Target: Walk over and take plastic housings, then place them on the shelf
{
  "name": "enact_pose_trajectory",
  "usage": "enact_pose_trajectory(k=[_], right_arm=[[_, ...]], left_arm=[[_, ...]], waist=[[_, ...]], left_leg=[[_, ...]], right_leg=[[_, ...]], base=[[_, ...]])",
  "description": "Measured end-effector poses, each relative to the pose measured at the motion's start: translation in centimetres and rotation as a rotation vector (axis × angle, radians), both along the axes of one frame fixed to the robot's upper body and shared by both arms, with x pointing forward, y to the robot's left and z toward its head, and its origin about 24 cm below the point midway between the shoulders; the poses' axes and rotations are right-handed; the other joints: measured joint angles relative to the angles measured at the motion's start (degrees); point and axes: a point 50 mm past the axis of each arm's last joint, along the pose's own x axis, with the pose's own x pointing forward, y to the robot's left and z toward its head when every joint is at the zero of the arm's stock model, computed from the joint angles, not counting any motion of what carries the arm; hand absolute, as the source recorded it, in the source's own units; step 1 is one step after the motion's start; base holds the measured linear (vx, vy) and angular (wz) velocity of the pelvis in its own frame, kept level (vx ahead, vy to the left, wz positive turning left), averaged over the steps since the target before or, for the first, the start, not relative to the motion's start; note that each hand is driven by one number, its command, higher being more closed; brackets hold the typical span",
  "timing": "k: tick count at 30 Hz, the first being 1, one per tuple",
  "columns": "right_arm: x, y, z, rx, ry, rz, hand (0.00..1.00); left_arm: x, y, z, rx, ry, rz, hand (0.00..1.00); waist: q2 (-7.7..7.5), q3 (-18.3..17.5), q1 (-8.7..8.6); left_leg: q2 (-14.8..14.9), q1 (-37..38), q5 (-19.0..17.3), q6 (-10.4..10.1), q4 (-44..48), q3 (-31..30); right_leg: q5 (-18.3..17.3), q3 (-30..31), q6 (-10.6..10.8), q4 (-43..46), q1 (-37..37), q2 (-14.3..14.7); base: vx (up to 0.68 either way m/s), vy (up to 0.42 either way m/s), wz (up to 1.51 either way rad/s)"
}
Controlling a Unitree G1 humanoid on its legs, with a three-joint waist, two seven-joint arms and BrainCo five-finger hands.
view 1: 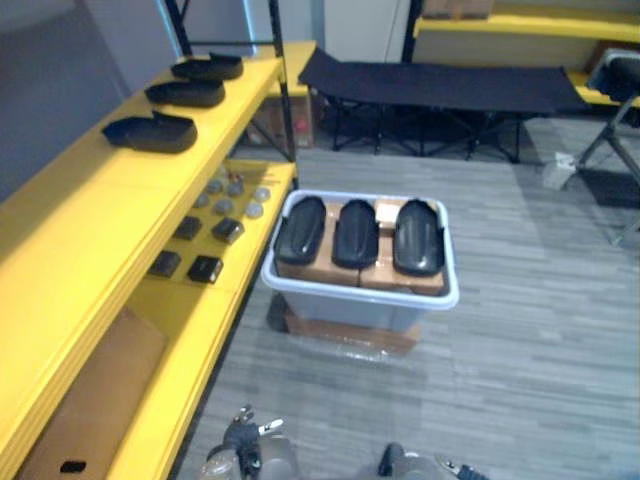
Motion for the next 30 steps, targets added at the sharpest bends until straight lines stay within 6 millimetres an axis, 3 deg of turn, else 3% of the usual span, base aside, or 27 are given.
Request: enact_pose_trajectory(k=[1,4,10,14,17,18,21,24,25,27,28,30], right_arm=[[0.3,0.4,0.0,0.008,-0.007,0.007,0.00],[0.8,0.5,0.0,0.016,-0.035,-0.008,0.00],[3.9,1.7,0.5,0.044,-0.138,0.084,0.00],[9.4,5.3,2.4,-0.023,-0.341,0.489,0.00],[14.6,10.0,6.3,-0.061,-0.603,0.809,0.00],[17.3,12.6,9.4,-0.072,-0.773,0.907,0.00],[20.8,15.5,15.1,-0.103,-1.040,0.902,0.00],[23.6,14.3,20.9,-0.211,-1.264,0.762,0.00],[24.7,12.6,23.1,-0.266,-1.328,0.654,0.00],[26.3,9.2,25.6,-0.337,-1.366,0.457,0.00],[26.7,7.9,26.3,-0.364,-1.369,0.382,0.00],[27.8,3.1,28.1,-0.478,-1.315,0.131,0.00]], left_arm=[[0.2,0.3,0.1,0.005,-0.006,-0.003,0.00],[0.9,0.9,0.5,0.033,-0.027,-0.029,0.00],[1.1,0.4,0.5,0.058,-0.034,-0.077,0.00],[1.4,-0.4,0.7,0.078,-0.069,-0.128,0.00],[1.5,-0.3,0.8,0.104,-0.074,-0.131,0.00],[1.7,-0.3,1.0,0.116,-0.090,-0.133,0.00],[2.1,-0.2,1.3,0.151,-0.117,-0.143,0.00],[1.9,0.9,1.5,0.186,-0.130,-0.130,0.00],[1.7,1.4,1.6,0.198,-0.135,-0.124,0.00],[1.2,2.4,1.7,0.219,-0.131,-0.111,0.00],[0.9,2.7,1.7,0.224,-0.126,-0.105,0.00],[-1.2,3.3,1.1,0.231,-0.081,-0.078,0.00]], waist=[[-1.33,0.4,-0.09],[-2.97,1.6,0.50],[-2.46,1.7,0.35],[-2.41,1.8,1.80],[-2.65,1.7,2.50],[-3.06,1.7,3.21],[-3.95,1.5,4.60],[-5.58,0.8,4.69],[-6.23,0.8,4.69],[-6.64,0.6,4.81],[-6.63,0.6,4.83],[-6.29,0.8,4.74]], left_leg=[[-1.9,0.2,0.3,0.3,-2.1,0.5],[-5.3,1.1,0.8,1.1,-5.3,1.6],[-9.1,3.0,2.6,2.1,-11.3,-0.3],[-9.9,3.0,3.8,2.1,-13.1,-2.6],[-10.1,3.1,5.0,2.1,-14.8,-3.7],[-10.2,3.4,5.6,2.1,-15.6,-3.7],[-10.0,4.0,5.8,2.1,-15.9,-3.4],[-10.1,4.1,6.4,2.3,-16.5,-3.5],[-10.2,4.3,6.4,2.4,-16.5,-3.4],[-10.4,5.2,6.4,2.4,-16.5,-3.3],[-10.4,5.5,6.4,2.4,-16.5,-3.3],[-10.1,5.6,6.4,2.3,-16.4,-3.3]], right_leg=[[0.7,0.0,1.0,-1.4,-0.1,-1.2],[2.0,-0.1,2.4,-2.6,-0.1,-3.4],[1.8,-2.6,2.4,-3.6,1.1,-5.2],[1.3,-4.4,1.6,-3.4,1.9,-5.3],[1.2,-5.5,1.4,-3.2,1.9,-5.3],[1.1,-5.5,1.2,-3.2,1.9,-5.2],[1.1,-5.2,1.2,-2.9,2.0,-5.2],[1.1,-5.1,1.2,-2.7,1.9,-5.4],[1.3,-4.8,1.4,-2.7,2.0,-5.5],[1.4,-4.4,1.6,-2.6,2.8,-5.5],[1.4,-4.2,1.6,-2.6,3.0,-5.5],[1.4,-4.0,1.6,-2.5,3.2,-5.4]], base=[[0.24,0.141,0.03],[0.20,0.080,0.03],[0.14,0.043,0.21],[0.04,0.022,0.33],[-0.03,0.018,0.18],[-0.05,0.016,0.02],[-0.06,0.022,-0.03],[-0.04,0.033,0.01],[-0.04,0.048,-0.05],[-0.02,0.036,-0.05],[-0.03,0.037,-0.05],[-0.05,0.024,-0.01]])
